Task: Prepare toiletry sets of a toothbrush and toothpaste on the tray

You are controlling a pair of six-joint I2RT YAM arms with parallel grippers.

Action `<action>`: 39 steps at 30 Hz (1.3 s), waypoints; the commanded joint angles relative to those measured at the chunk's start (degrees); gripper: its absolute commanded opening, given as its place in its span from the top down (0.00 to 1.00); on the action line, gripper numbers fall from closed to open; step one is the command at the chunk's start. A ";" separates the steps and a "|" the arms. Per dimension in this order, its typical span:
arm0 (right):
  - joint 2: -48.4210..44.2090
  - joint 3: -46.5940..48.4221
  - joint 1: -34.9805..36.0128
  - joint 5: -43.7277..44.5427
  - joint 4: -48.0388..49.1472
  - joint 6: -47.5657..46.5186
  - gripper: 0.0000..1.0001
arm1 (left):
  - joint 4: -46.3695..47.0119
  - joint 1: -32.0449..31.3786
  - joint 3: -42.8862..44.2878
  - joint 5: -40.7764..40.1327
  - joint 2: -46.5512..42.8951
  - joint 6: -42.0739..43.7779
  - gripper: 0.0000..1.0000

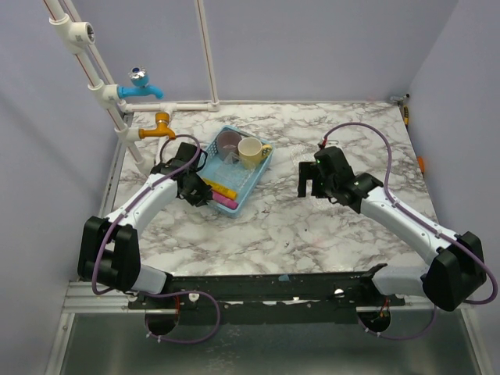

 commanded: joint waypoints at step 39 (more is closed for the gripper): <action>-0.03 -0.12 0.01 -1.07 0.71 1.54 0.00 | -13.91 1.39 38.43 2.85 27.04 34.59 1.00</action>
